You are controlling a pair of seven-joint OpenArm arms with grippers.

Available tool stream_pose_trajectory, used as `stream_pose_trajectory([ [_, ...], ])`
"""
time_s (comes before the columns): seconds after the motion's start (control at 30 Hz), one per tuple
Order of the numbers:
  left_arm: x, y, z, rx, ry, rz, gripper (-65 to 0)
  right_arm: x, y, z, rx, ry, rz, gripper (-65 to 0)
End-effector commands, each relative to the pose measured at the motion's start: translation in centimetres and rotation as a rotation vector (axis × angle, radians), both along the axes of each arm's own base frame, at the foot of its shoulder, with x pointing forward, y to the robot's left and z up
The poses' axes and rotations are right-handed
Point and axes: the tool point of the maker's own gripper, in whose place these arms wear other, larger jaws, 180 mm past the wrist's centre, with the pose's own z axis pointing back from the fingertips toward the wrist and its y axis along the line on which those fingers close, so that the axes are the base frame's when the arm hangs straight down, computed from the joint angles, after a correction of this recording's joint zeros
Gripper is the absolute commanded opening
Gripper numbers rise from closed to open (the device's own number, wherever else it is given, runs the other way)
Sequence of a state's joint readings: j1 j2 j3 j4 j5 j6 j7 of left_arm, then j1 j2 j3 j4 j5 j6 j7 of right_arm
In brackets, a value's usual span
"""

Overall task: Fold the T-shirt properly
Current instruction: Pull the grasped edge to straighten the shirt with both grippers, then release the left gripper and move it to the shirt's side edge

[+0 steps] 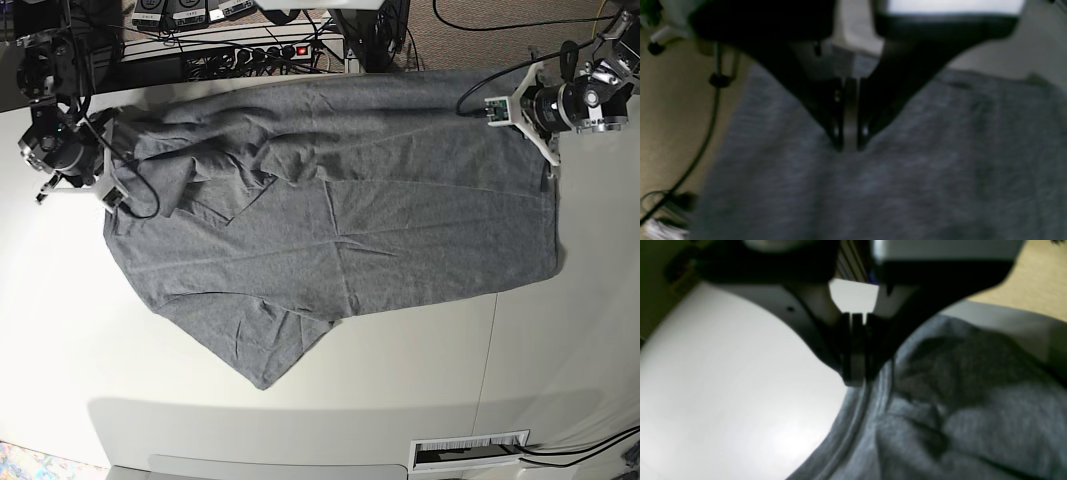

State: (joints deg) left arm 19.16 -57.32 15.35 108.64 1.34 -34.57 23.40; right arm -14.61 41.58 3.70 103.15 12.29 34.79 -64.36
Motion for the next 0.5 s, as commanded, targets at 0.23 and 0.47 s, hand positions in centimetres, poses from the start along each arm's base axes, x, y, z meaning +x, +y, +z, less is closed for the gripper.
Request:
stream_pose_trajectory([
  [0.23, 7.5, 0.6, 4.5, -0.037, -0.247, 0.102, -65.0, 2.4, 0.3, 2.4, 0.057, -0.127, 0.023, -65.0],
  [0.47, 13.0, 2.2, 6.8, -0.222, -0.273, 0.308, -65.0, 3.4, 1.2, 2.9, 0.103, -0.180, 0.052, -65.0],
])
